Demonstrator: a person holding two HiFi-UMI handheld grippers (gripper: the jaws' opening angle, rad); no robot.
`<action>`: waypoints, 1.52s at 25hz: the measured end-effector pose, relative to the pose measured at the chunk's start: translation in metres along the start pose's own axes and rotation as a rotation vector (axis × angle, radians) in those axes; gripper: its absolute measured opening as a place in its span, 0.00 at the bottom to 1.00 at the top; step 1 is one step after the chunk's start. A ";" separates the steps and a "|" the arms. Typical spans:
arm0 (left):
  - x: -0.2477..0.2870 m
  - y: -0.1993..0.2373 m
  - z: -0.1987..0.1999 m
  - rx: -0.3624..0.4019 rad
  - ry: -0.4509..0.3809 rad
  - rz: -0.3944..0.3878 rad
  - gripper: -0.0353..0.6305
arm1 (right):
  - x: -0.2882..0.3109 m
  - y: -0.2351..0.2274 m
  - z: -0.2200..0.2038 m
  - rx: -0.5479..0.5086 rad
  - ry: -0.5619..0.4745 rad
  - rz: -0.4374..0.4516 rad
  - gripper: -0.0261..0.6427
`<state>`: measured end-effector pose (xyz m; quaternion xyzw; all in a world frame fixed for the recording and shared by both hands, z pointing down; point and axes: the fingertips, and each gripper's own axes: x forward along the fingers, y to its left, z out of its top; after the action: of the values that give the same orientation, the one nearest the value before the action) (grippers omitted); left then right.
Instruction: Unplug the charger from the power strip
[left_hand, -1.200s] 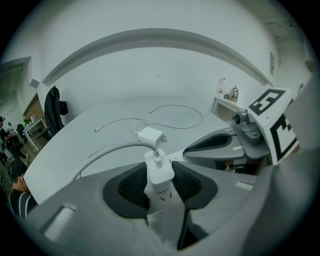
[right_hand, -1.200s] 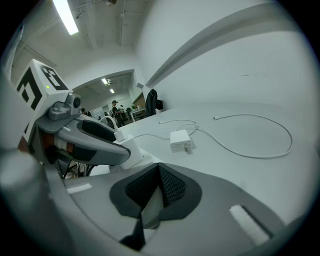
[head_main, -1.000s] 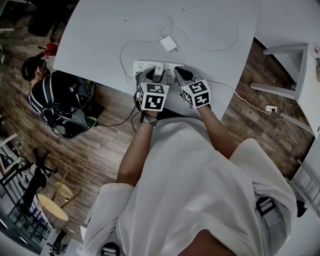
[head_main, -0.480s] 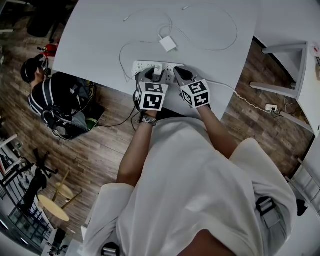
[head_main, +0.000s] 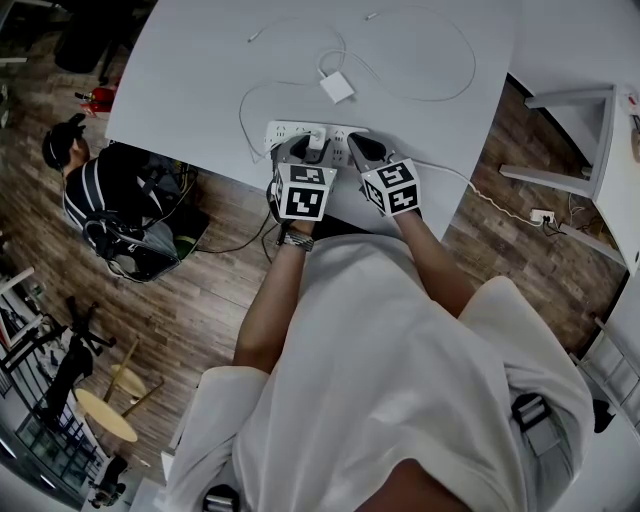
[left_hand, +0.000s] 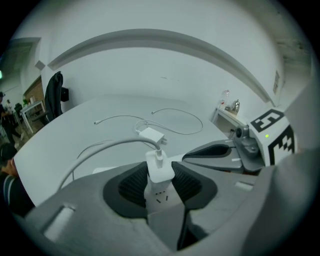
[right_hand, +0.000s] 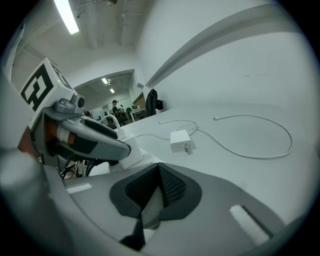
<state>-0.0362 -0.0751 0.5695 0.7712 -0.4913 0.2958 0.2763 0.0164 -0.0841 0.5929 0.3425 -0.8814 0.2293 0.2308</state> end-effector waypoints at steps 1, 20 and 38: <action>-0.001 0.001 0.000 -0.029 -0.006 -0.008 0.29 | 0.000 0.000 0.000 0.000 0.000 0.000 0.04; 0.002 0.002 0.001 0.027 0.003 0.006 0.29 | 0.003 -0.001 -0.001 -0.001 0.002 0.001 0.04; 0.001 0.003 0.002 -0.142 -0.027 -0.053 0.29 | 0.002 -0.001 -0.002 -0.002 0.002 0.009 0.04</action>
<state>-0.0385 -0.0779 0.5694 0.7663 -0.4943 0.2421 0.3315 0.0167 -0.0850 0.5957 0.3380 -0.8831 0.2296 0.2308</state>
